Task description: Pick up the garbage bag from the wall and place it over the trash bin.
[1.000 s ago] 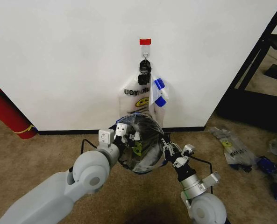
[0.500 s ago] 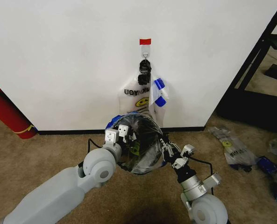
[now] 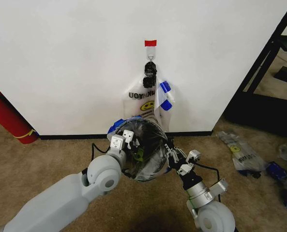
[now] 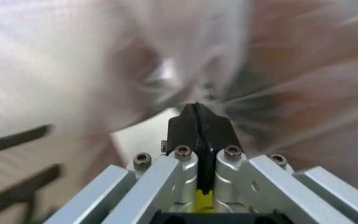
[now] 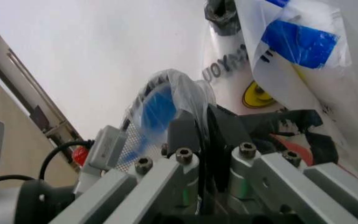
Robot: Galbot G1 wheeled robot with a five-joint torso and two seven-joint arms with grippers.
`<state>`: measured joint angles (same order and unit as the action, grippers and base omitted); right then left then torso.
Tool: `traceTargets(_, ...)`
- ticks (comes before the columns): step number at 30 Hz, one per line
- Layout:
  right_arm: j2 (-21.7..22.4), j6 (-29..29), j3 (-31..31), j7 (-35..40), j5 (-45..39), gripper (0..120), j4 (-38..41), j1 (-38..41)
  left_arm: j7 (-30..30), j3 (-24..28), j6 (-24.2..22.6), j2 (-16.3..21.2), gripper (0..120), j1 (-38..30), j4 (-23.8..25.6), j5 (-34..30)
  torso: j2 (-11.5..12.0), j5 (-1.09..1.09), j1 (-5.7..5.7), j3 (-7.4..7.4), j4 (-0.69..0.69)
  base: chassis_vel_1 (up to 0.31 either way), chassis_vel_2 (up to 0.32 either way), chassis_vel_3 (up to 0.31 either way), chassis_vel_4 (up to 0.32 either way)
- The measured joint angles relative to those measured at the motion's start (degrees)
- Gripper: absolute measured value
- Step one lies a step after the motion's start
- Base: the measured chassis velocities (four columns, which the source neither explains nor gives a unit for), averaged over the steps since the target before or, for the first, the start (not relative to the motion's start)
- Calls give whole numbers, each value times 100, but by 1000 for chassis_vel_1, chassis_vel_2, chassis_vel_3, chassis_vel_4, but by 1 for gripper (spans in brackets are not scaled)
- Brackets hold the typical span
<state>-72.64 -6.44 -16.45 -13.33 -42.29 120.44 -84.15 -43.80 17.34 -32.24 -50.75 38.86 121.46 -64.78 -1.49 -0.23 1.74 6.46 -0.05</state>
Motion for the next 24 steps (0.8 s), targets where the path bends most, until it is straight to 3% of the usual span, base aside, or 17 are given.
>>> traceTargets(10,-8,-9,31,-1,39,1,77,-41,-29,225,12,-162,0,-130,-310,49,0,0,0,0,0,0,0,0,0)
traceTargets(24,-4,-9,60,-3,48,1,114,-52,-37,263,-109,-190,0,-247,-262,-244,0,0,0,0,0,0,0,0,0)
